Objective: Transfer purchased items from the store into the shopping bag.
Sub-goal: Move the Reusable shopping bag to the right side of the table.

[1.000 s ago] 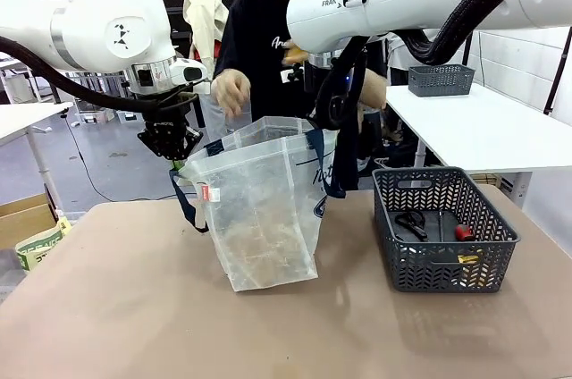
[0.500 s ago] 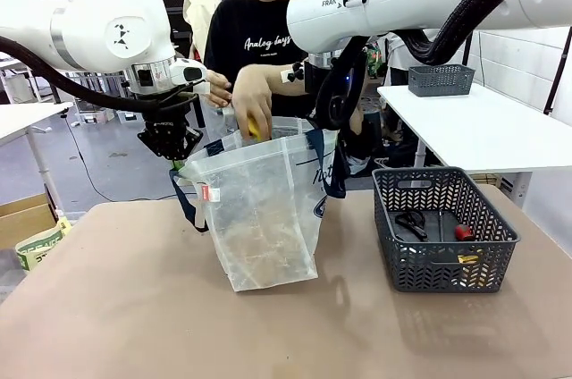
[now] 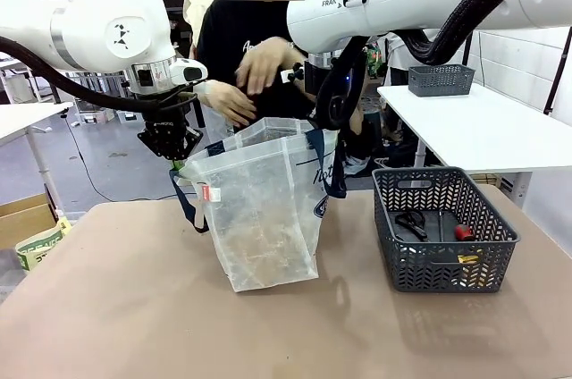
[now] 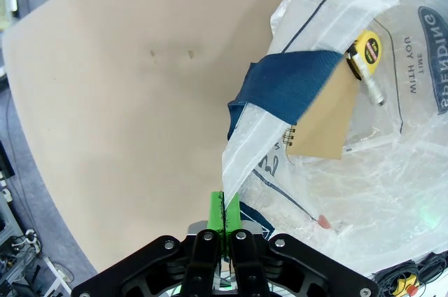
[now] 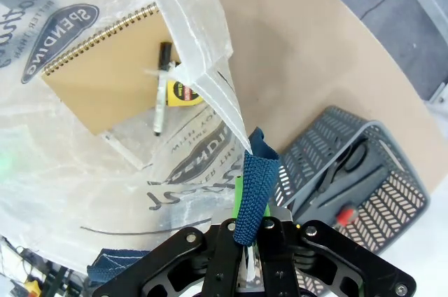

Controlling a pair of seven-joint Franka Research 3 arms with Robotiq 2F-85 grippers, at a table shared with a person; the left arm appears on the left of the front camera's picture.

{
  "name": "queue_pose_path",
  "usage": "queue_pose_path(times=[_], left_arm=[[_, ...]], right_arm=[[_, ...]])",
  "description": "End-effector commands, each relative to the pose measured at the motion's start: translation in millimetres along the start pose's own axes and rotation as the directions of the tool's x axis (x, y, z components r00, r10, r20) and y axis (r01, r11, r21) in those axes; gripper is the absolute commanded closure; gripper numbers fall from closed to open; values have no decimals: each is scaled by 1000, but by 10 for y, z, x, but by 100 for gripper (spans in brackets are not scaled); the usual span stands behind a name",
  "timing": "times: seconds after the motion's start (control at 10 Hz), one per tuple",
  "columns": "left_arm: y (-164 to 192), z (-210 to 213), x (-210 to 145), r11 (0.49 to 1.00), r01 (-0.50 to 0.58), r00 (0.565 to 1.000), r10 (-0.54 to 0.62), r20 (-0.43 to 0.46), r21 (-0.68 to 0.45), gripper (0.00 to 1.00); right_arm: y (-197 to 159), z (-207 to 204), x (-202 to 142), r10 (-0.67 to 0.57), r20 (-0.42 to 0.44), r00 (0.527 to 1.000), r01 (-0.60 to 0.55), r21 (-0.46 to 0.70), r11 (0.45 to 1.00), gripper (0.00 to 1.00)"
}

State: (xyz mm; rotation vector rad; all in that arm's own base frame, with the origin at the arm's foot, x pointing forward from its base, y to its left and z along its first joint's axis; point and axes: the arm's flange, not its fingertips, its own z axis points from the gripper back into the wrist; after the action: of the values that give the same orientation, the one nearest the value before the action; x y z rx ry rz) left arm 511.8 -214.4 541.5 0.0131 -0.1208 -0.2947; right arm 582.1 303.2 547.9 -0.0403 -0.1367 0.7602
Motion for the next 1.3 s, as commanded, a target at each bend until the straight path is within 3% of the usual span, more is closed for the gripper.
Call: queue_pose_path(times=[0.0,1.2], left_arm=[[39,34,-32,1000,6,1000,-6,-6,5,100],[-82,156,92,995,58,998,-57,-24,82,100]], right_arm=[[-19,8,-17,-15,-9,1000,15,-1,1000,100],[92,19,-22,83,-17,996,-84,-62,995,100]])
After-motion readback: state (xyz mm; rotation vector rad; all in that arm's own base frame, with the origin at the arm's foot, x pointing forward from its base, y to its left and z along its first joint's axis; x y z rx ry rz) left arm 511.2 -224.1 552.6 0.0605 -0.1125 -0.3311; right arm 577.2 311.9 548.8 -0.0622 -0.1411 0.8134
